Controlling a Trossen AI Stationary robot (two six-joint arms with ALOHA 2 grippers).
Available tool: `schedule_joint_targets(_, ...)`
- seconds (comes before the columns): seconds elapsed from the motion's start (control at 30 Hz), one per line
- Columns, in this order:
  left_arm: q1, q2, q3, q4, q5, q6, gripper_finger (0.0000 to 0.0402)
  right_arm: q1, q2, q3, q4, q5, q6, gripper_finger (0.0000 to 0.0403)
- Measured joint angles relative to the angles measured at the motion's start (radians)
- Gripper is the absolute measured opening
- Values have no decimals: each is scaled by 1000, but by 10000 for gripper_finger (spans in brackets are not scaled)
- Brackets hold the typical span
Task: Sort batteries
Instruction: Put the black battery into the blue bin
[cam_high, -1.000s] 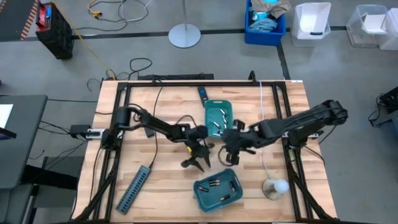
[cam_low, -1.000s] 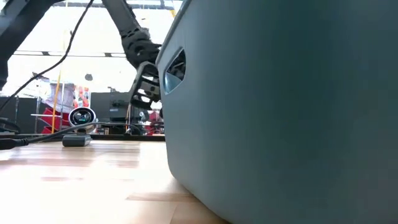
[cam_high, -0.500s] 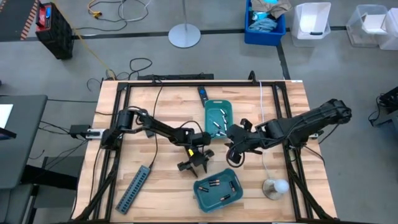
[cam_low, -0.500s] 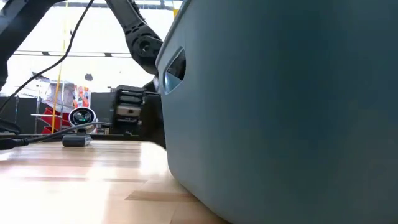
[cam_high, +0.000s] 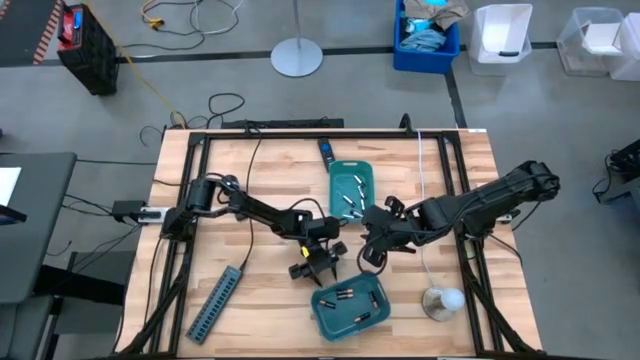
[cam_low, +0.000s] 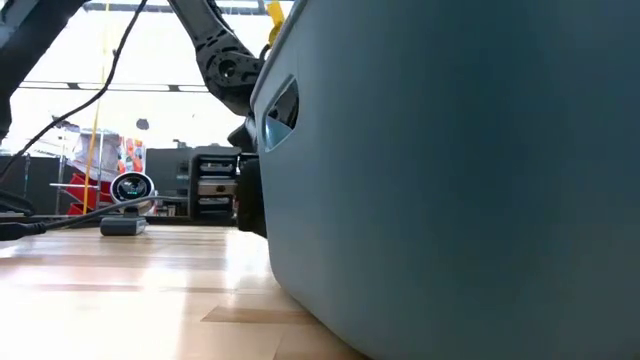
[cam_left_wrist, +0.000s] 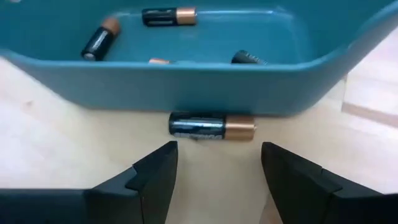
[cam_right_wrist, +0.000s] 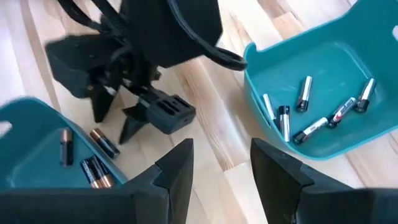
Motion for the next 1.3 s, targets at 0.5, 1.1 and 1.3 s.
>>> schedule_joint_targets(0.5,-37,0,0,15,9,31,262,18,2,0,-32,4,70,156)
schedule_joint_targets(1.1,-60,23,0,77,-52,1,266,18,2,0,-53,5,81,136)
schedule_joint_targets(1.3,-62,26,0,93,-53,-22,266,18,2,0,-55,5,143,136)
